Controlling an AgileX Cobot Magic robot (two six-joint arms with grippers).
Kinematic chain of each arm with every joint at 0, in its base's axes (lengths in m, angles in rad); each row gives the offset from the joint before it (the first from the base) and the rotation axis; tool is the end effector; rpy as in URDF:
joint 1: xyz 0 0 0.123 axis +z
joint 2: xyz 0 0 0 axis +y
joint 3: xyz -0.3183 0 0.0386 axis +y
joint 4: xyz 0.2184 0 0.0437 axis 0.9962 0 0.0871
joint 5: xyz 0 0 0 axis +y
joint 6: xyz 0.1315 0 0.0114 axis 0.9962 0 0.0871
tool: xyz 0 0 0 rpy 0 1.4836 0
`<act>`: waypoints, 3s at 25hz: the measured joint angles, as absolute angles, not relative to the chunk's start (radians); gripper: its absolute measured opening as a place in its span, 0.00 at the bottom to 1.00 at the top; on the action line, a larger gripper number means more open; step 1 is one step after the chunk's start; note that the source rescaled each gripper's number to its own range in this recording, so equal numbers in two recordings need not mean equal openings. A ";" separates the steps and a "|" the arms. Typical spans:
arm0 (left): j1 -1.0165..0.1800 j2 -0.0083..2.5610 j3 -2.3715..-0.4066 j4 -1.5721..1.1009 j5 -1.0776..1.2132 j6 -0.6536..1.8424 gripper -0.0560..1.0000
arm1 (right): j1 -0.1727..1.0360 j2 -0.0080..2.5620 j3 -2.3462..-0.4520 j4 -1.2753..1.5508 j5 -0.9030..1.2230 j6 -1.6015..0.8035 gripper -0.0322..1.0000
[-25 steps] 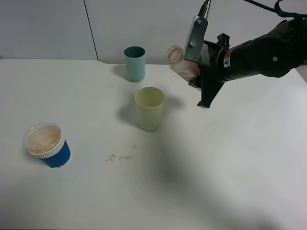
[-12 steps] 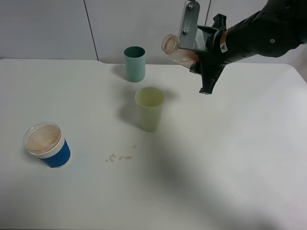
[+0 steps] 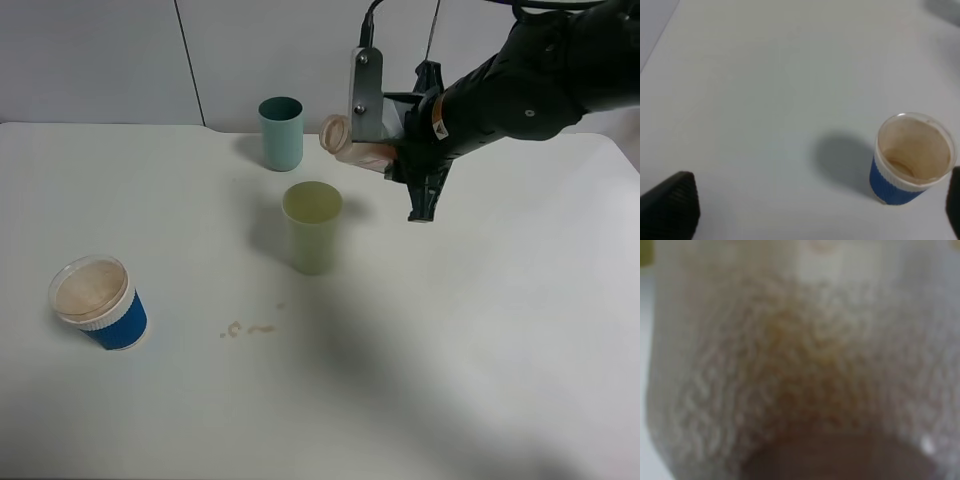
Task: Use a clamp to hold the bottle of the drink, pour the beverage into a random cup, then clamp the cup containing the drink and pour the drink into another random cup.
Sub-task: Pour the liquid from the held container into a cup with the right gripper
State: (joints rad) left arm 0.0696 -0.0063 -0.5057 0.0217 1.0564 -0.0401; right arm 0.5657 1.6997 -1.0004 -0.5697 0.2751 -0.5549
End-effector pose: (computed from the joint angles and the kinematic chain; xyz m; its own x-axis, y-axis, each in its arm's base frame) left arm -0.0313 0.0003 0.2464 -0.4375 -0.0600 -0.8972 -0.0994 0.9949 -0.0181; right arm 0.3152 0.1771 0.2288 0.1185 -0.9729 -0.1985 -0.7654 0.0379 -0.6424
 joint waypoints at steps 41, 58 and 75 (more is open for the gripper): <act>0.070 -0.006 -0.506 0.022 1.056 -0.038 1.00 | 0.619 1.723 -1.031 -0.827 0.328 -0.536 0.03; 0.070 -0.006 -0.506 0.022 1.056 -0.037 1.00 | 0.667 1.814 -1.112 -0.881 0.378 -0.511 0.03; 0.070 -0.006 -0.506 0.022 1.056 -0.037 1.00 | 0.669 1.818 -1.113 -0.976 0.408 -0.511 0.03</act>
State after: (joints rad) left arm 0.0696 -0.0063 -0.5057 0.0217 1.0564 -0.0368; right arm 0.6686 1.8176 -1.1131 -0.9760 0.4079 -0.5107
